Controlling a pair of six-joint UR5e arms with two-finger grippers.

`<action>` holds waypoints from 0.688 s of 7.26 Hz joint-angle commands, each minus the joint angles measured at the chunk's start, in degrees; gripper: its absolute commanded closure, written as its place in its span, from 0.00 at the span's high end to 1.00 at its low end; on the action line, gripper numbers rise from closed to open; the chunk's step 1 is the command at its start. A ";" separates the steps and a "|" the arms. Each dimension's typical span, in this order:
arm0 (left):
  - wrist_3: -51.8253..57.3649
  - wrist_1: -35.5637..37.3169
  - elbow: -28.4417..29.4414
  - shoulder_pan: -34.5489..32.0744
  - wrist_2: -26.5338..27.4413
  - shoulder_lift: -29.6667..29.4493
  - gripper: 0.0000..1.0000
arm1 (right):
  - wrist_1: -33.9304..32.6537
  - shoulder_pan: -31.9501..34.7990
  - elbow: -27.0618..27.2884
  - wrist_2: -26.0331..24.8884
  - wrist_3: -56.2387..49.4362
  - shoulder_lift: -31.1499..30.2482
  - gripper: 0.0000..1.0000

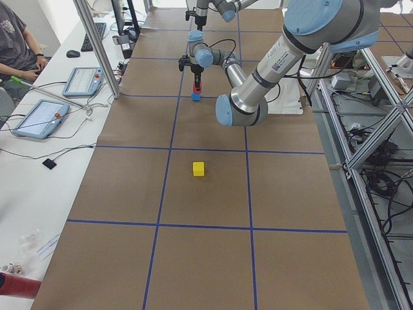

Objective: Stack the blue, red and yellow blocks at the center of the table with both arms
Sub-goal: 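Lower the red cube onto the blue cube with the left gripper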

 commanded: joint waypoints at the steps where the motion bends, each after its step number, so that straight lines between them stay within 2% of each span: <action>1: 0.14 -0.18 0.10 0.00 0.00 0.10 0.43 | -0.03 0.00 0.00 0.00 0.00 0.00 1.00; 5: 0.14 -0.36 0.28 0.00 0.09 0.10 0.51 | -0.03 0.00 -0.09 -0.09 0.00 0.00 1.00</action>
